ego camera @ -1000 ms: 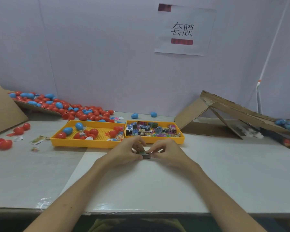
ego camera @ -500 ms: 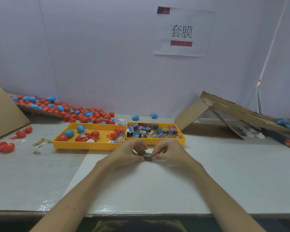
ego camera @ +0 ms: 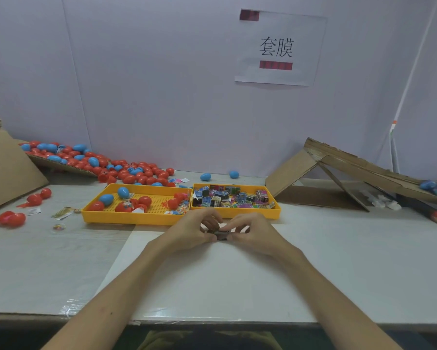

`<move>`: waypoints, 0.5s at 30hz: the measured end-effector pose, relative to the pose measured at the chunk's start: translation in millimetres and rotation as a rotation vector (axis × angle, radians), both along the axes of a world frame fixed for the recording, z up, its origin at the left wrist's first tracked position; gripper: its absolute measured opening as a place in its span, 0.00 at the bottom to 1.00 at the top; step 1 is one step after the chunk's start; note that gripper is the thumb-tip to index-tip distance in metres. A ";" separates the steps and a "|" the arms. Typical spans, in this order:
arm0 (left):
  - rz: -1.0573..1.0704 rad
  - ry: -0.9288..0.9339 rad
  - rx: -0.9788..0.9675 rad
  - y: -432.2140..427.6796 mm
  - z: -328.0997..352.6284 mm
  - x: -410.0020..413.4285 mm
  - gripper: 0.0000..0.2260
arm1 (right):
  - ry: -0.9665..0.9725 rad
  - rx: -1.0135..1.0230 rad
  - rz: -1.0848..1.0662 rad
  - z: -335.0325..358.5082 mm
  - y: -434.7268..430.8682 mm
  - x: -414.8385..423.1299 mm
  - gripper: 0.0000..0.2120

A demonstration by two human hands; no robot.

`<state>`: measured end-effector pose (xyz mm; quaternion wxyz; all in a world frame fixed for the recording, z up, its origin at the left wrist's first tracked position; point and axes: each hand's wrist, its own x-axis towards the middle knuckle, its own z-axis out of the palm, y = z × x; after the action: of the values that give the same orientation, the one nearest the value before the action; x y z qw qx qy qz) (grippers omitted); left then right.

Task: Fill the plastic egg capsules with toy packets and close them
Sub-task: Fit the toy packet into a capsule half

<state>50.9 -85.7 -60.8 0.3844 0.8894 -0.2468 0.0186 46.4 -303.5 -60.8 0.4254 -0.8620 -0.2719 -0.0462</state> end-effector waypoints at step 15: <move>-0.007 0.003 0.012 -0.3 0.5 0.7 0.15 | 0.035 0.093 -0.140 6.8 -14.5 5.3 0.06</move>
<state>51.6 -86.0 -60.3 0.3795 0.8908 -0.2496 0.0145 51.7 -317.9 -53.9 0.4654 -0.8588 -0.2013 -0.0734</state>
